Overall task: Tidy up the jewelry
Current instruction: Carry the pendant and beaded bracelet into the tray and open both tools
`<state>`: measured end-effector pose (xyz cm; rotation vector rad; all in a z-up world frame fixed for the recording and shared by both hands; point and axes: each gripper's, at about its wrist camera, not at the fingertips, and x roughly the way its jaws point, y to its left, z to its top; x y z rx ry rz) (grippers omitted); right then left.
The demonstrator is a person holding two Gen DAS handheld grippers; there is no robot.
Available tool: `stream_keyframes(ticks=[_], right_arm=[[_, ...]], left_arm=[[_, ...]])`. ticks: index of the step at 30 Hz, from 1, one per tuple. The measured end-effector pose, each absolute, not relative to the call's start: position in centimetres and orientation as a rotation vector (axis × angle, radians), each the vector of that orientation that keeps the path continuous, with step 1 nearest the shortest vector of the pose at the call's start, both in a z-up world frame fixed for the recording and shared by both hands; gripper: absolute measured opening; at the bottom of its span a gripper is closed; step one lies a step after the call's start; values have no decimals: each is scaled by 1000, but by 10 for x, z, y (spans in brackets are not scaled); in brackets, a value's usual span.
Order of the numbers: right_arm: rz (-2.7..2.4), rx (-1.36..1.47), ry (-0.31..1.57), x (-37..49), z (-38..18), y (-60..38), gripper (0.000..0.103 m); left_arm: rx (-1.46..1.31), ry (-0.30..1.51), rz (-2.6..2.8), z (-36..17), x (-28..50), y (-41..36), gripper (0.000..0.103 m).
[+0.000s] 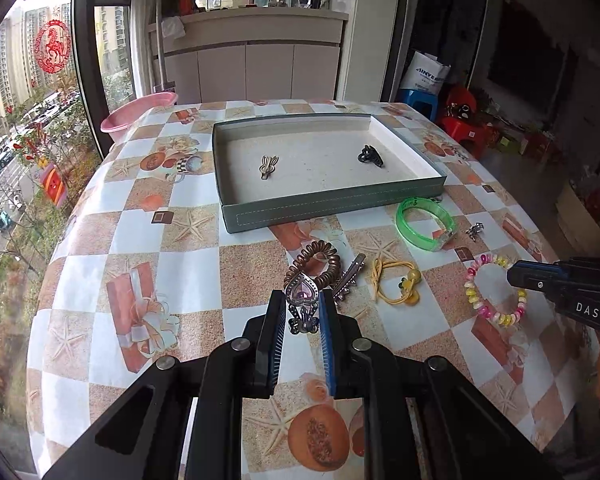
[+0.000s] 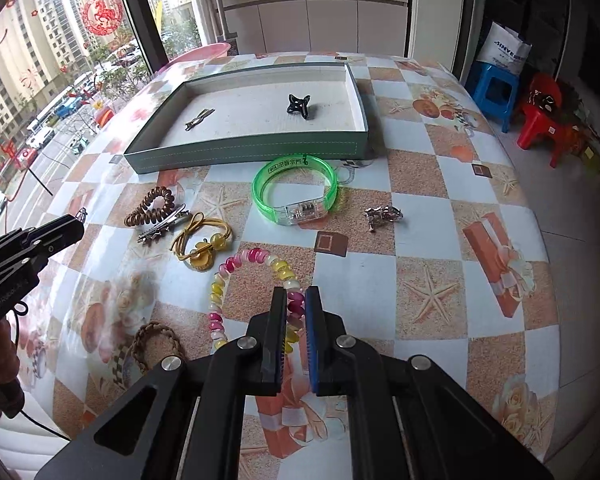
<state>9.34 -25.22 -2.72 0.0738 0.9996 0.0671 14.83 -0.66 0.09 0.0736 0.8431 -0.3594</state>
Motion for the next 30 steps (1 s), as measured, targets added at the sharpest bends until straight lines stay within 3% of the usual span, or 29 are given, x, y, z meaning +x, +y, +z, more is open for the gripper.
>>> stream_keyframes(ticks=[20,30], right_arm=[[117,141,885,189,64,-270,10],[133,169,955,270,42,-259,10]], left_arm=[[27,766,-351,87,221,-21,30],[6,846,-313,56,301,-49,30]])
